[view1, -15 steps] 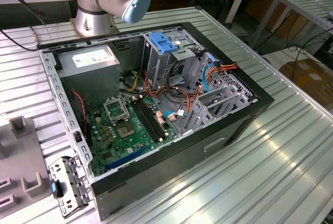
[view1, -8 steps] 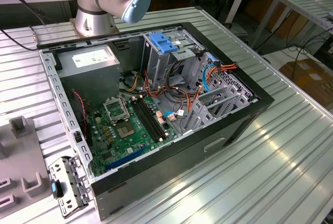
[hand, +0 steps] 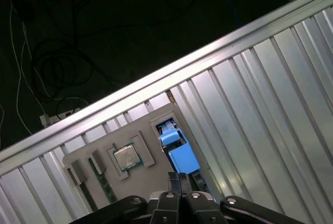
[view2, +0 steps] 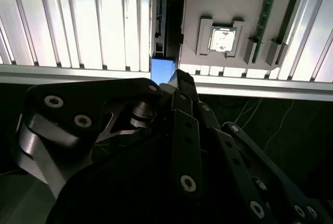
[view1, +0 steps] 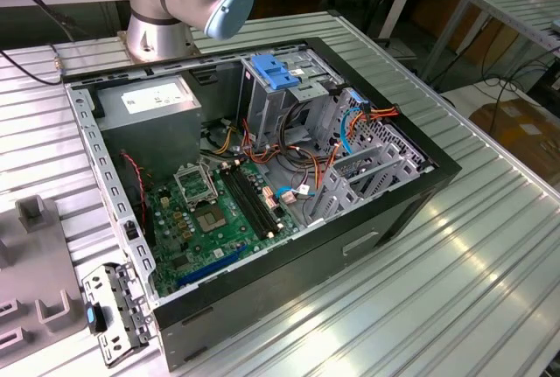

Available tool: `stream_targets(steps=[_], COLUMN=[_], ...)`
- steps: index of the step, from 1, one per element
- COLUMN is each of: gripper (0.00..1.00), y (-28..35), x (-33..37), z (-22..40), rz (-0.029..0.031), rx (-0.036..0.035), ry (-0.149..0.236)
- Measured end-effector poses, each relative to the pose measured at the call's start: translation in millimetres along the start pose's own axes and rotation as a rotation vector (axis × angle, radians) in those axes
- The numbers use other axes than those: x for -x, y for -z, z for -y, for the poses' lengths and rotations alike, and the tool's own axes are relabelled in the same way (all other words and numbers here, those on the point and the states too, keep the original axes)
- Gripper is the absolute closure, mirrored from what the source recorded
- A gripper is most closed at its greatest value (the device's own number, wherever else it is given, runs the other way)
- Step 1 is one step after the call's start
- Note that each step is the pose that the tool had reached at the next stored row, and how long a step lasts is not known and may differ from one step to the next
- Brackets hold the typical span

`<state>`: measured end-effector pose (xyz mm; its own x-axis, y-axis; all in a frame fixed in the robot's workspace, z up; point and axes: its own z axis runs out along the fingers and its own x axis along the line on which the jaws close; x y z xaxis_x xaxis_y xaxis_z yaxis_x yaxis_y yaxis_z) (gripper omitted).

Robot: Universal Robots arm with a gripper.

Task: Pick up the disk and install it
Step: 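Pick up the disk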

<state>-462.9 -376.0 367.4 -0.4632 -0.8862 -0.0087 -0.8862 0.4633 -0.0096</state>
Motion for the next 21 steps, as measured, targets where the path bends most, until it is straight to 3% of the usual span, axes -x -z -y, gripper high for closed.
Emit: stream_targets(steps=[4,7,12,13,21], gripper=[0.89,0.76,0.76,0.69,0.69], y=[0.0,0.0,0.0,0.0,0.0], x=[0.0,0.0,0.0,0.0,0.0], z=[0.0,0.0,0.0,0.0,0.0], rz=[0.0000,0.0000,0.0000,0.0000,0.0000], rx=[0.0000,0.0000,0.0000,0.0000,-0.0001], ry=[0.000,0.000,0.000,0.001,0.001])
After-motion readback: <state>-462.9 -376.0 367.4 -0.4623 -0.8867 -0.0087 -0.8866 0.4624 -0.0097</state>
